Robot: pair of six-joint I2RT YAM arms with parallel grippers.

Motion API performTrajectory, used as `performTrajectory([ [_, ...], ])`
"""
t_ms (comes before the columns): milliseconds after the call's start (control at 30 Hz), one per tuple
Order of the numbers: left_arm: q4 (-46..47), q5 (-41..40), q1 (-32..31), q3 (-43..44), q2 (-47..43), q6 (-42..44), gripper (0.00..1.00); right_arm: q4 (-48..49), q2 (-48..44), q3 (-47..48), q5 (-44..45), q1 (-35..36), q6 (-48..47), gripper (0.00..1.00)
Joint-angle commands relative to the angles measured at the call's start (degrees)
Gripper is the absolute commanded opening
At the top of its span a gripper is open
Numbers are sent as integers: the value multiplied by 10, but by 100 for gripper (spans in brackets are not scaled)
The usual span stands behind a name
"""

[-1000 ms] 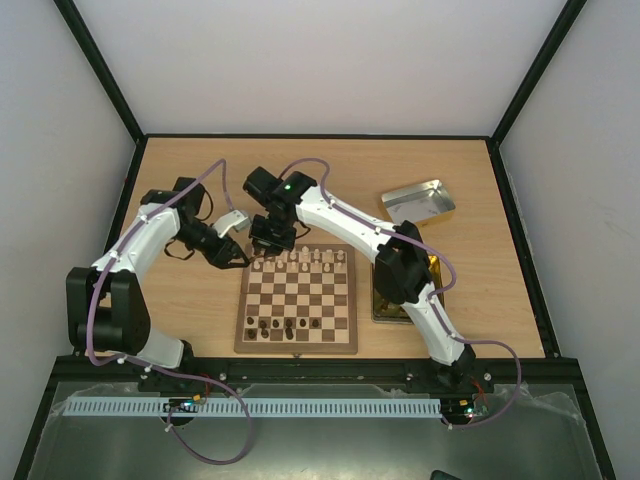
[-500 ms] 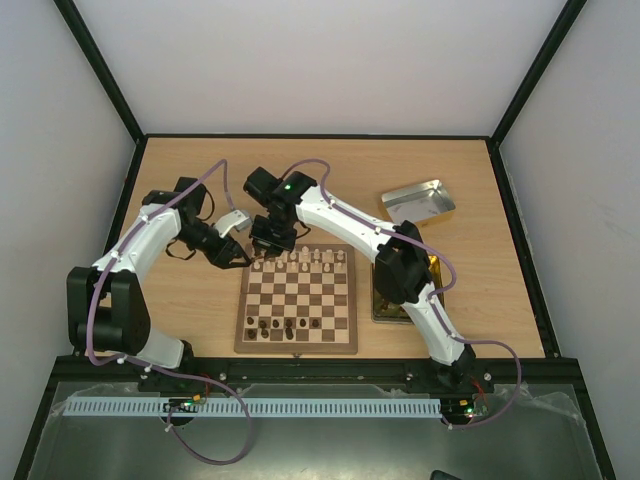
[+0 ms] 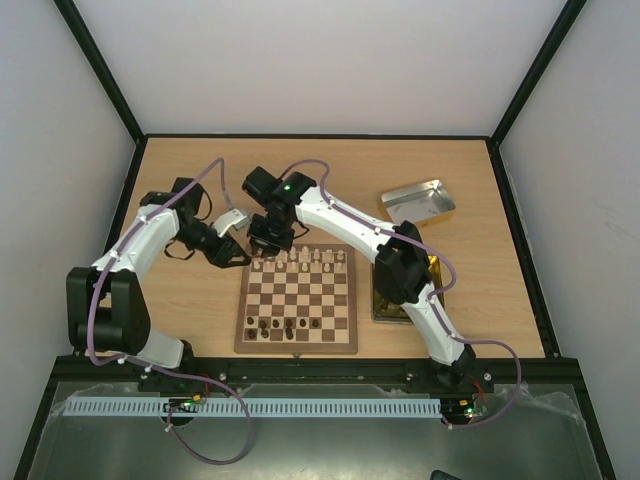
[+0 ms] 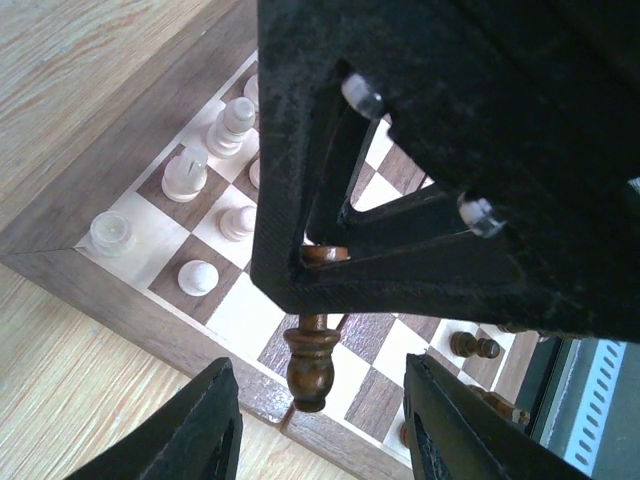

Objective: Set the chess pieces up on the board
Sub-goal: Place the chess piece at the center of the board.

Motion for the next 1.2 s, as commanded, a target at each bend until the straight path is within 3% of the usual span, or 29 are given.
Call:
performTrajectory([
  [0,-42,-20,14,3,13,27,46,74,-48,17,-18,-1,2,18],
  [433,-95,21,110,24,32,87,46,94,-43,30,-33,-9,14,18],
  [700,-114,56,121,49,43,96,46,96,-39,28,-37,-8,14,18],
  [1167,-130,84,120,80,68,100,30,101,-33,28,-44,-8,11,17],
])
